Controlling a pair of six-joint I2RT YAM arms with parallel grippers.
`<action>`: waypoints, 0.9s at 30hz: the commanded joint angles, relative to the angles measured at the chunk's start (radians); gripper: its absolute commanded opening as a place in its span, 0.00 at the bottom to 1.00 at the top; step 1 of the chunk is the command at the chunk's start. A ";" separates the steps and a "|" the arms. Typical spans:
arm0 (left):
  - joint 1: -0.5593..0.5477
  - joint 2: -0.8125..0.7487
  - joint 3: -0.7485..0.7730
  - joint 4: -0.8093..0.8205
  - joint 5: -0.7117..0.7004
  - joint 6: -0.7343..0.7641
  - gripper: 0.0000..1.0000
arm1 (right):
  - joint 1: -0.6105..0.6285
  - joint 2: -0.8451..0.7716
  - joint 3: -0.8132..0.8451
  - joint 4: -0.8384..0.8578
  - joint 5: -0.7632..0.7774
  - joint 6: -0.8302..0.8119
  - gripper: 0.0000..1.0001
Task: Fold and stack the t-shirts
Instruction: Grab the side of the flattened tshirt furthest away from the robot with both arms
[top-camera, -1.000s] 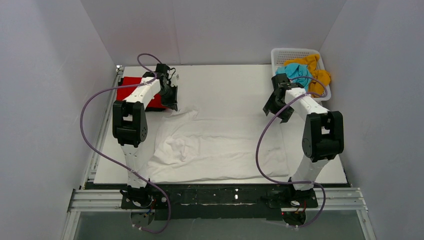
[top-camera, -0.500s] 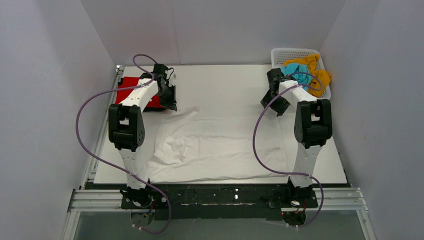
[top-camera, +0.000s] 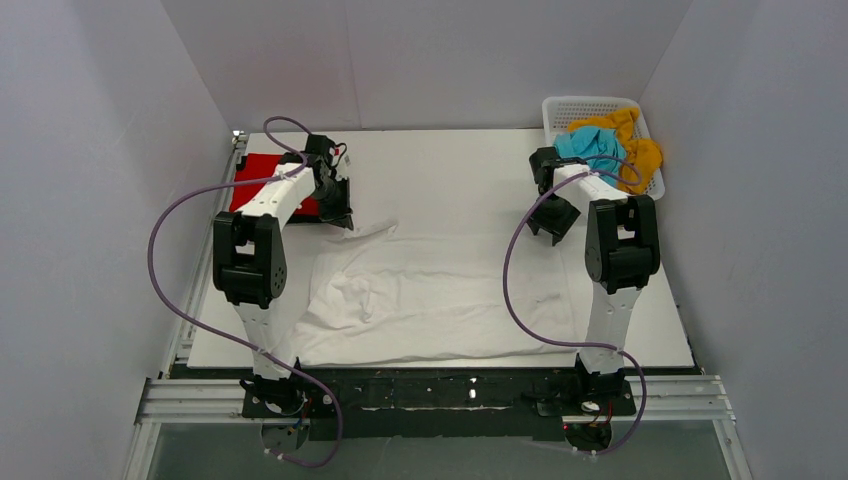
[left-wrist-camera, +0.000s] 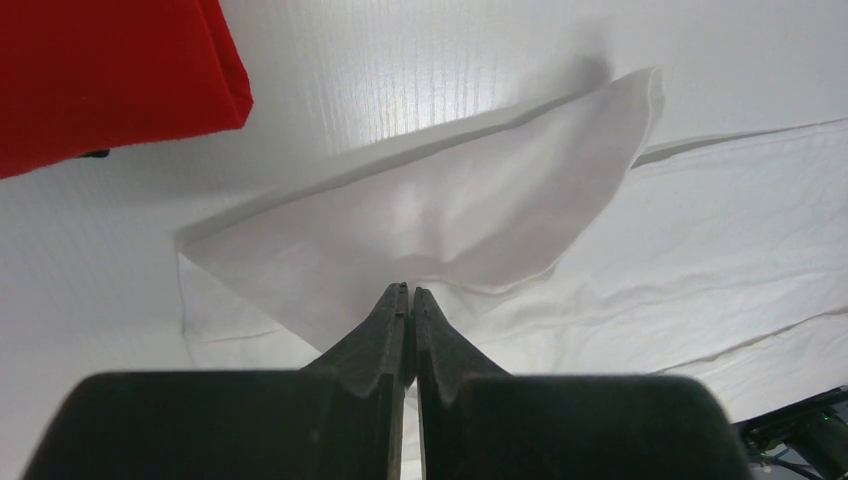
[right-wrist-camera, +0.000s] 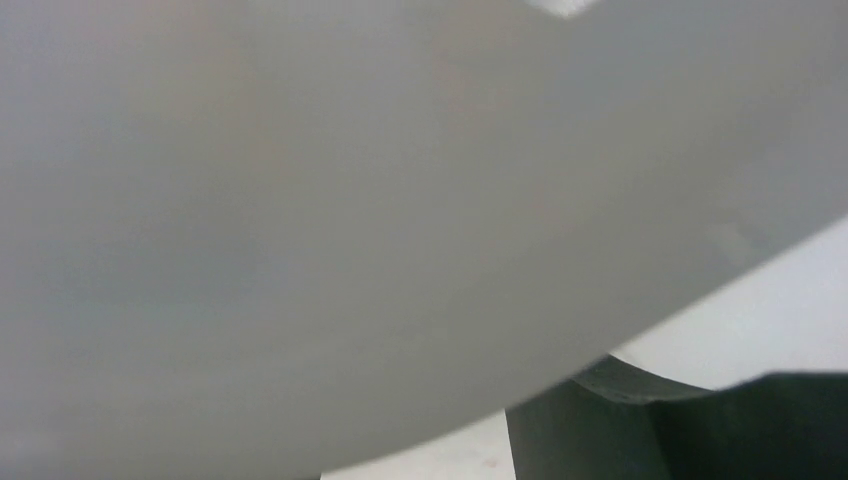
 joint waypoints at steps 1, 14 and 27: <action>-0.001 -0.084 -0.046 -0.067 0.017 -0.011 0.00 | -0.002 0.005 -0.017 -0.065 0.061 0.031 0.62; -0.001 -0.092 -0.056 -0.066 0.025 -0.016 0.00 | 0.007 0.023 0.011 -0.036 0.039 0.031 0.43; -0.001 -0.191 -0.134 -0.077 0.082 -0.009 0.00 | 0.022 -0.038 -0.007 -0.024 0.036 -0.009 0.01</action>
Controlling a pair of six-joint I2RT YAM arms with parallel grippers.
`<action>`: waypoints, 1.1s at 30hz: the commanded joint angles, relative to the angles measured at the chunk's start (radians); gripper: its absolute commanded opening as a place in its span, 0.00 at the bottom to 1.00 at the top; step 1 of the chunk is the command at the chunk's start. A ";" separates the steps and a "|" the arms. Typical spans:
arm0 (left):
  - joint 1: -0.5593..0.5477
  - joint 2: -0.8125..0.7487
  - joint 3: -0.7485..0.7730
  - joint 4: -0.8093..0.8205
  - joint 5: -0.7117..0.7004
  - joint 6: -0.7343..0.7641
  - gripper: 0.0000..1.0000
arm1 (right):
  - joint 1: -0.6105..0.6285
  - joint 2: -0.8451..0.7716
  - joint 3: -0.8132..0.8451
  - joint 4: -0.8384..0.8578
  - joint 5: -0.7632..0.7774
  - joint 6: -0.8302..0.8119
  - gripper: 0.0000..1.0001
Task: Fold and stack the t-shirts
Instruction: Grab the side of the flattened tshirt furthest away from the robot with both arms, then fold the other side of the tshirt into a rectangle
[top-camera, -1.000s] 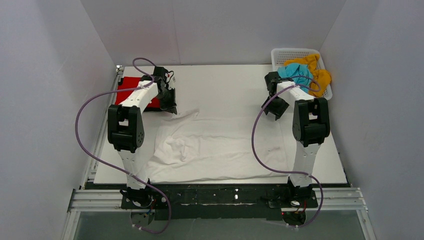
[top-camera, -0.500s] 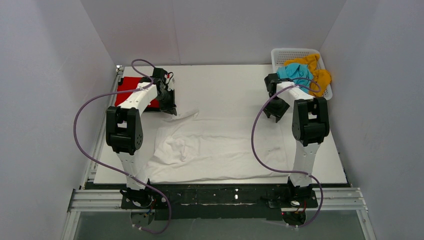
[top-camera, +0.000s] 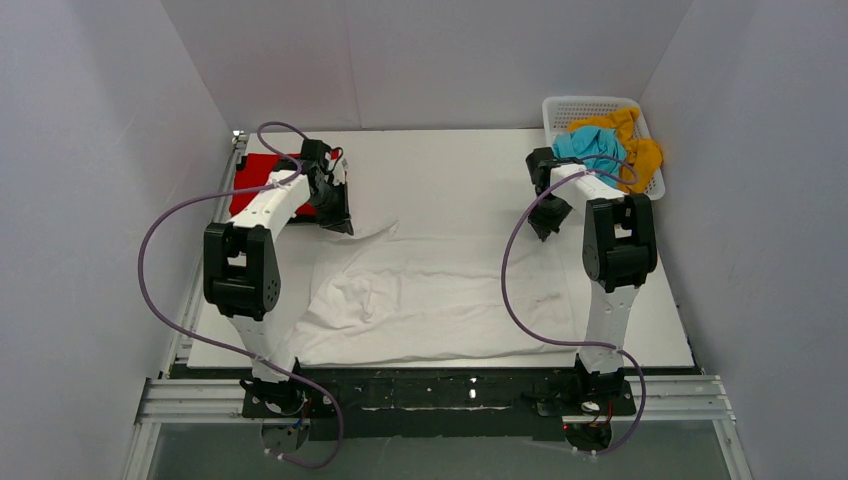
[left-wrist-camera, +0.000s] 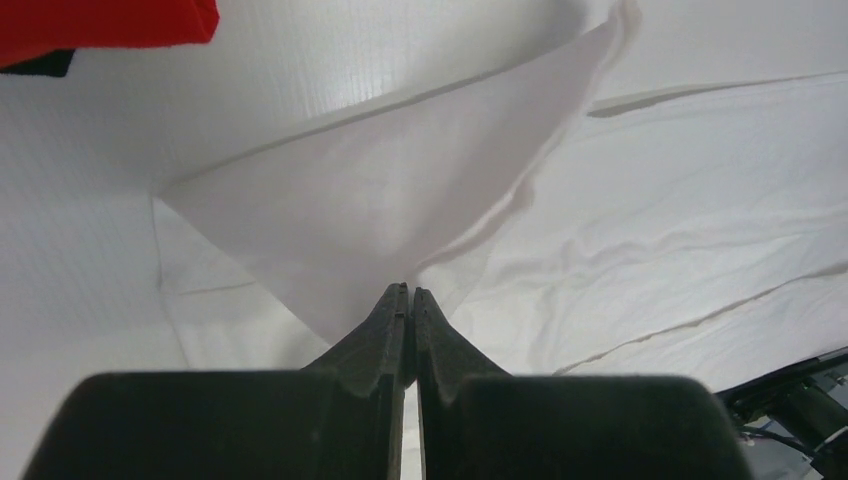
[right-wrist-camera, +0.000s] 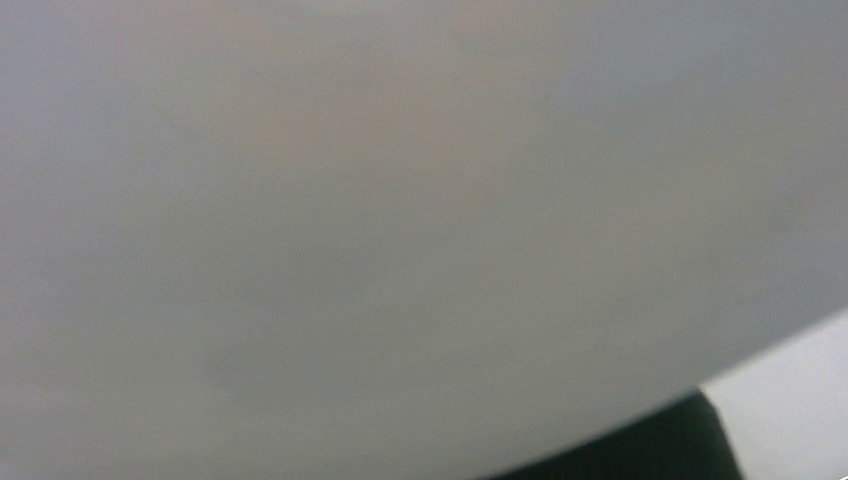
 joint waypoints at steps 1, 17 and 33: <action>-0.001 -0.114 -0.043 -0.097 0.063 0.000 0.00 | 0.015 -0.070 -0.018 -0.011 0.030 -0.025 0.01; -0.004 -0.523 -0.422 -0.125 0.053 -0.190 0.00 | 0.096 -0.393 -0.310 0.047 0.030 -0.098 0.01; -0.018 -0.891 -0.458 -0.392 -0.088 -0.313 0.00 | 0.105 -0.600 -0.385 0.012 0.046 -0.186 0.01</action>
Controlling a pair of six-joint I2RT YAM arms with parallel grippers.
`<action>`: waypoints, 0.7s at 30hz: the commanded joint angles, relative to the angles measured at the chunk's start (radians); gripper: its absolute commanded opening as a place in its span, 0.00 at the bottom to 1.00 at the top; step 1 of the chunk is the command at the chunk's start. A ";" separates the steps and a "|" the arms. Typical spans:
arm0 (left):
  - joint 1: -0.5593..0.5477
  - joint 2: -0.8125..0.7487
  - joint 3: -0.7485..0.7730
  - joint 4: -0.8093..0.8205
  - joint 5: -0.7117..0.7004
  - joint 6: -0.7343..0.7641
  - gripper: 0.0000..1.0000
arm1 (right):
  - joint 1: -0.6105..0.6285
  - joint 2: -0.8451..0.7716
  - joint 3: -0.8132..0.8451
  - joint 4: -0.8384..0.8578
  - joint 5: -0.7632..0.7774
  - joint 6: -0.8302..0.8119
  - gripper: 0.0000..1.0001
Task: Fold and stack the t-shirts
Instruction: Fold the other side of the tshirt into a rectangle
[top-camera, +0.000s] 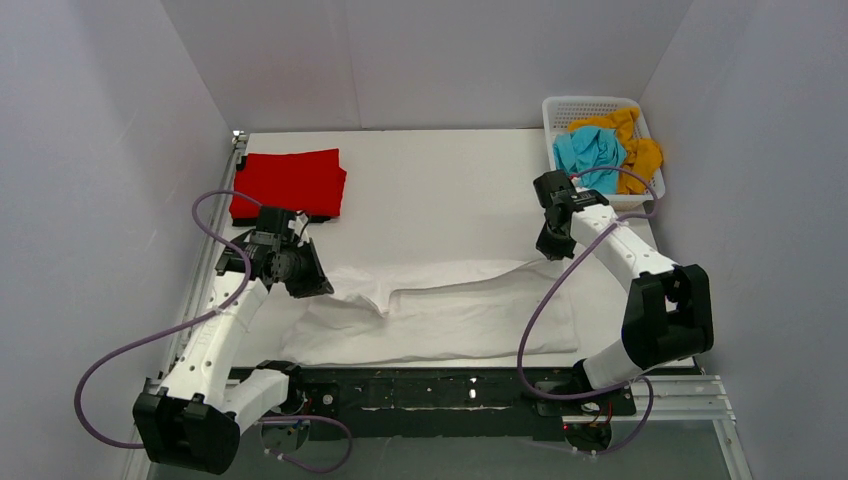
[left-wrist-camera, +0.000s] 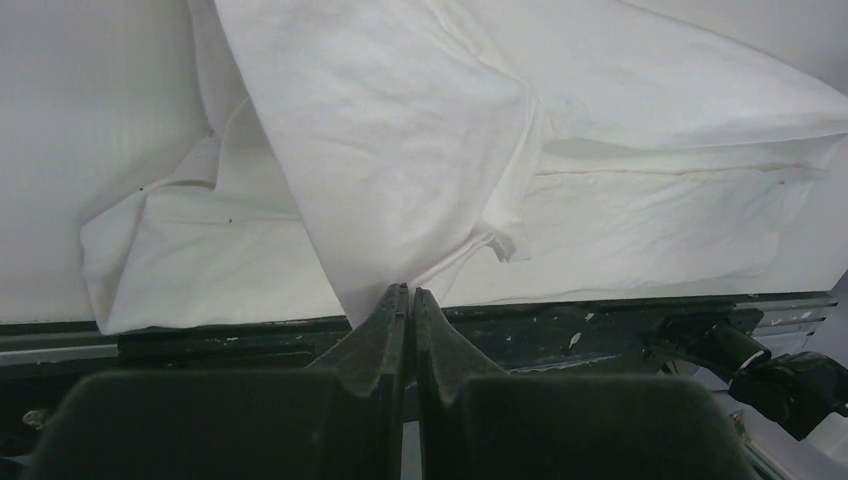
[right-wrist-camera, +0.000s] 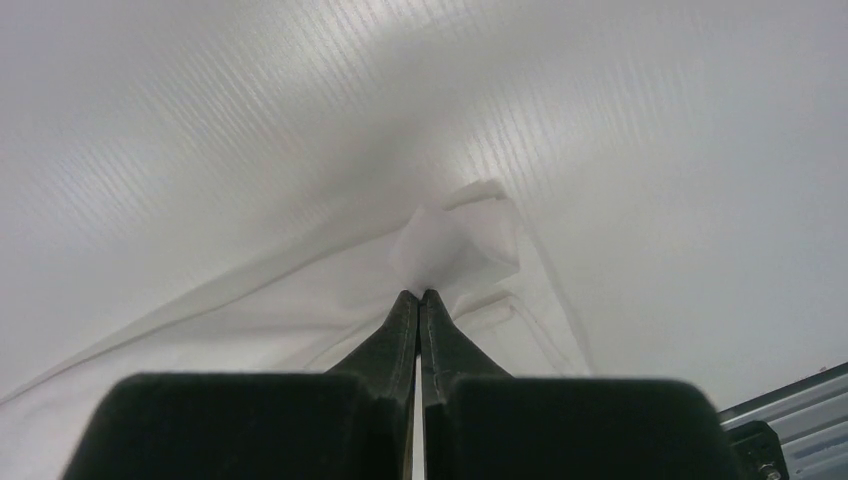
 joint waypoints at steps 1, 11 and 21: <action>-0.003 -0.041 0.055 -0.194 -0.033 -0.020 0.00 | 0.005 -0.049 0.028 -0.031 0.039 -0.045 0.01; -0.002 -0.138 -0.036 -0.308 0.005 -0.043 0.00 | 0.006 -0.128 -0.060 0.034 -0.007 -0.102 0.02; -0.003 -0.169 -0.209 -0.361 -0.004 -0.193 0.00 | 0.025 -0.133 -0.158 0.018 0.015 -0.070 0.26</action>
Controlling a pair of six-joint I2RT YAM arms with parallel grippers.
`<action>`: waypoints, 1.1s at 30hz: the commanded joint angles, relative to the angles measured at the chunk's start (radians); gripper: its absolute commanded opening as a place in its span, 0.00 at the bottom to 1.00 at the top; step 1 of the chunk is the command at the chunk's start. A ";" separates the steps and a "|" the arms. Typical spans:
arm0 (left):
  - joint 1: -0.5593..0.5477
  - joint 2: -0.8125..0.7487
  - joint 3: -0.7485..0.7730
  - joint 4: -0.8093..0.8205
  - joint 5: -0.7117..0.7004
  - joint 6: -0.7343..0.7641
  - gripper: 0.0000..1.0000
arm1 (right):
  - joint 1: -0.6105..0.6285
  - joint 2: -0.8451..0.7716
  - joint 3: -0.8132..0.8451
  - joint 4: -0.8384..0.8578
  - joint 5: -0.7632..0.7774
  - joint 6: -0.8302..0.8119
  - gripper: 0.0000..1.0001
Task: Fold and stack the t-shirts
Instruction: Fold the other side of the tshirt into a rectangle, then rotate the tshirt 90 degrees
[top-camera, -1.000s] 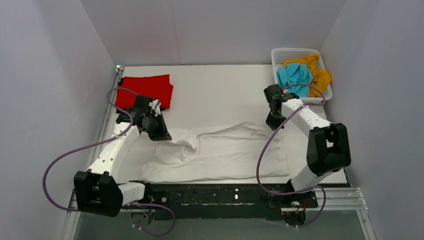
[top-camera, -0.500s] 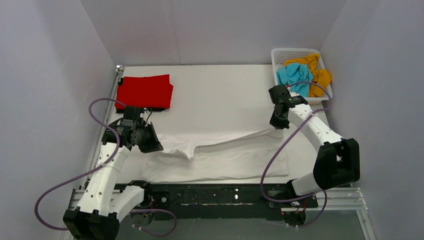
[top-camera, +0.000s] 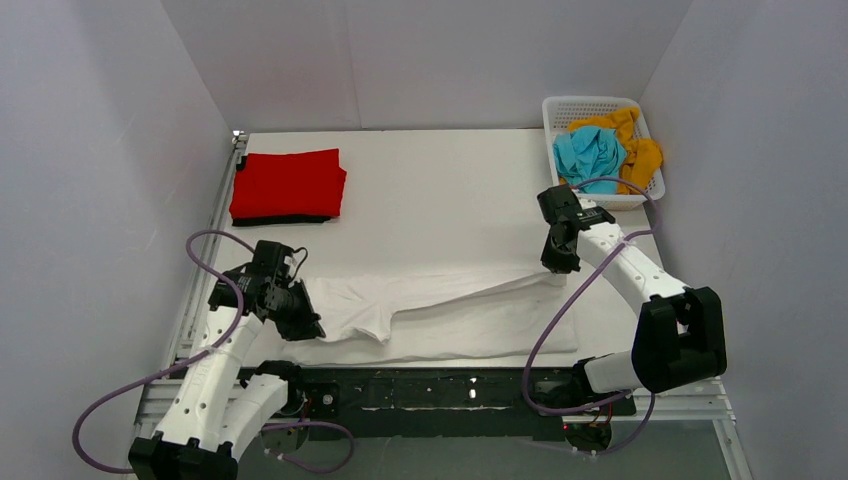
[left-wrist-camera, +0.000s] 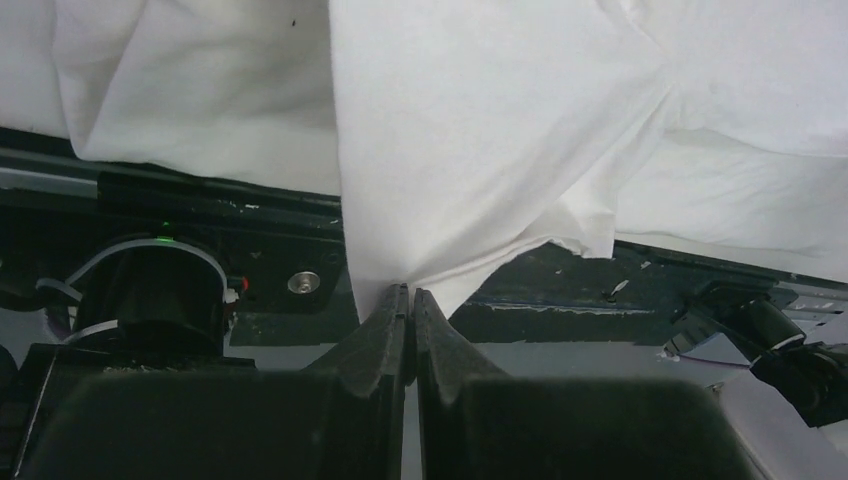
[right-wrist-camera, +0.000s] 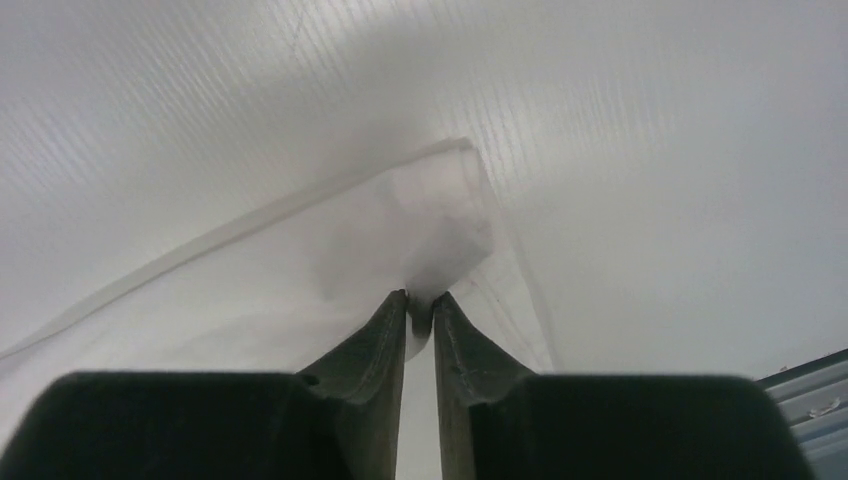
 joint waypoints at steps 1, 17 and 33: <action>-0.002 0.013 -0.074 -0.145 -0.013 -0.099 0.01 | 0.021 -0.032 -0.043 -0.030 0.035 0.042 0.31; -0.005 0.101 0.096 0.005 0.102 -0.136 0.98 | 0.034 -0.340 -0.067 0.028 -0.091 0.035 0.84; -0.015 0.915 0.185 0.553 -0.085 -0.264 0.98 | 0.072 0.012 -0.177 0.399 -0.638 -0.043 0.86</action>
